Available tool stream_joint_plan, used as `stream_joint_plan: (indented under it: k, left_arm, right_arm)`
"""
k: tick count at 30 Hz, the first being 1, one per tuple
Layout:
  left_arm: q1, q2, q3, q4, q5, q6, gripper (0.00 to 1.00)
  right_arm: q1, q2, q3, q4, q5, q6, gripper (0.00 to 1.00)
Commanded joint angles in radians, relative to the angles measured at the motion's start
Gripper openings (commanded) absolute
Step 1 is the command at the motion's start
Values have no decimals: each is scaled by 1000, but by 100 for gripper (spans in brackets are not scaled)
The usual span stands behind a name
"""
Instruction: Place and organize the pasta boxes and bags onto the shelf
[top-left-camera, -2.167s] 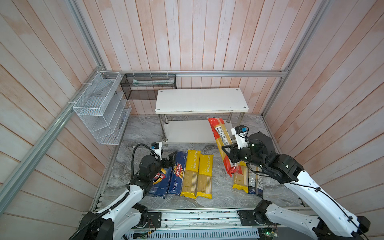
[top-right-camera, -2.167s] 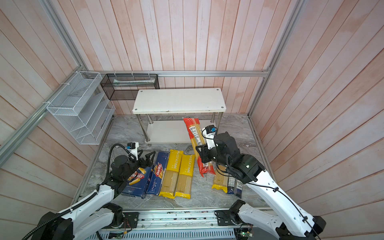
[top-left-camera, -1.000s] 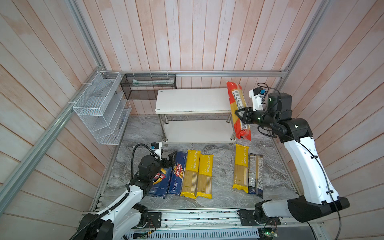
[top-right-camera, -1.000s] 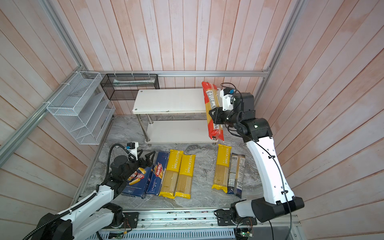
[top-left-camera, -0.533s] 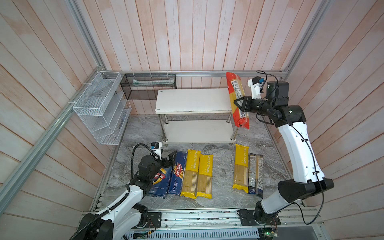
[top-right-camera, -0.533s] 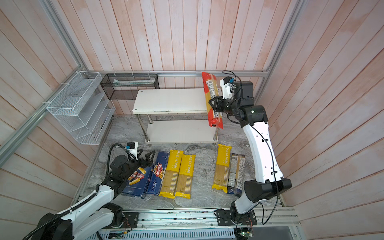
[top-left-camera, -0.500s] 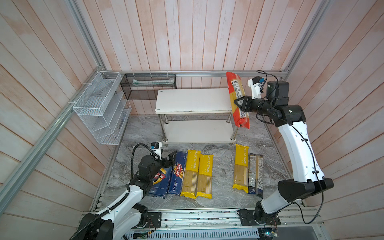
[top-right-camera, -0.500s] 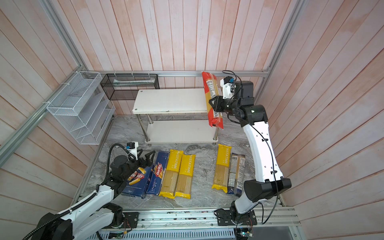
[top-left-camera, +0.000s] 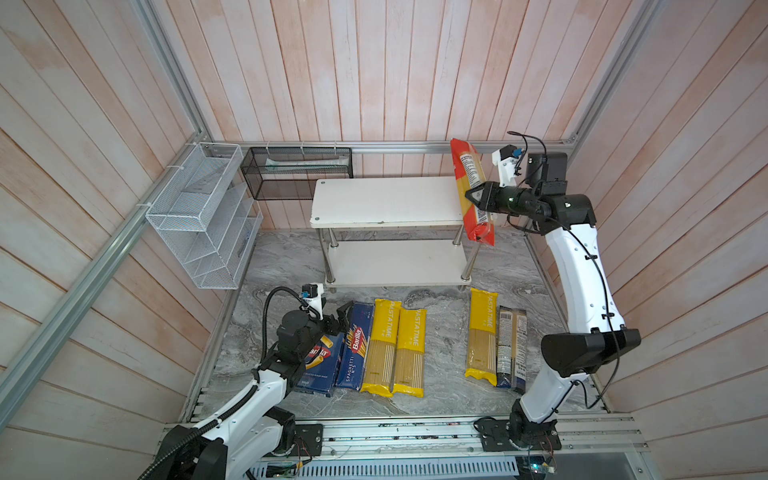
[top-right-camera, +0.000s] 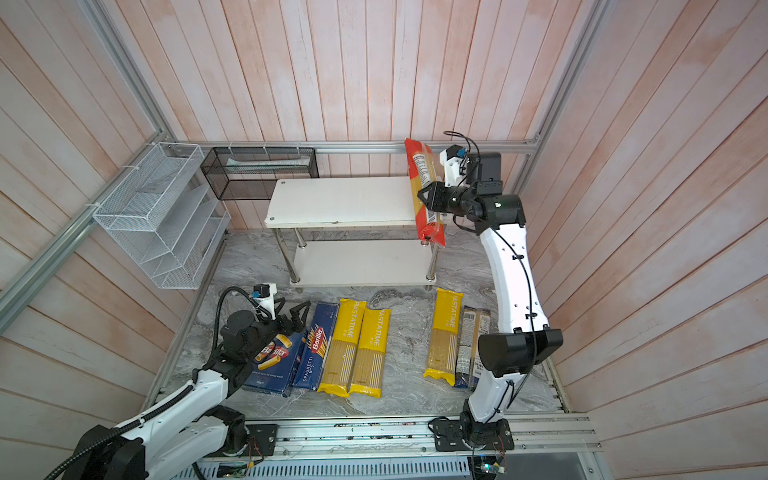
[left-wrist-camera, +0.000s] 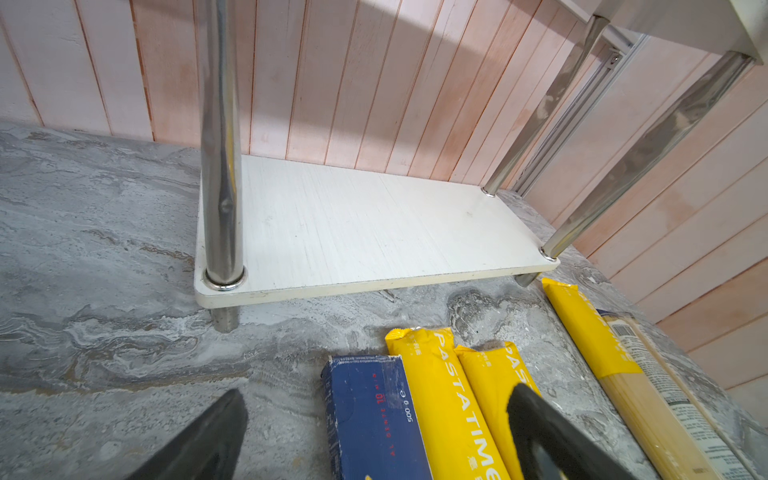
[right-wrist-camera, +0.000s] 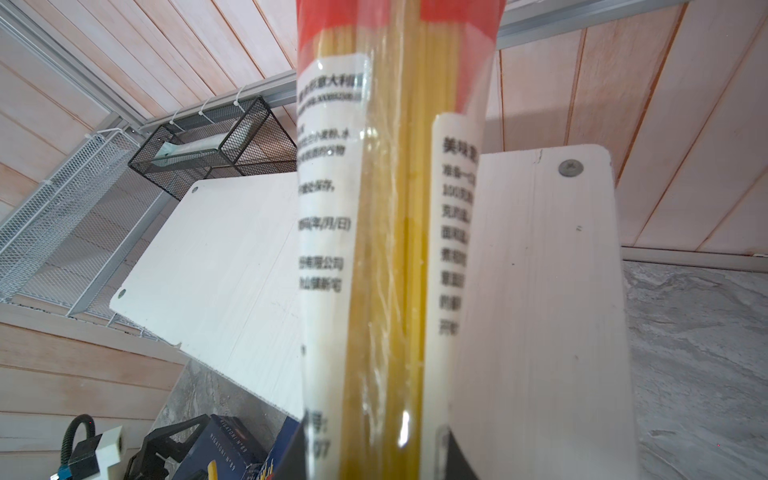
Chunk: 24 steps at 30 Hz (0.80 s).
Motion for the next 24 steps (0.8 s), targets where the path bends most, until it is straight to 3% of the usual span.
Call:
stream_joint_plan:
  k: [1, 24]
  left_arm:
    - [-3, -11, -15, 24, -2, 5, 100]
    - [-3, -42, -20, 13, -9, 19, 100]
  right_arm:
    - [-4, -10, 80, 92, -41, 11, 0]
    - [-10, 86, 111, 98, 7, 27, 0]
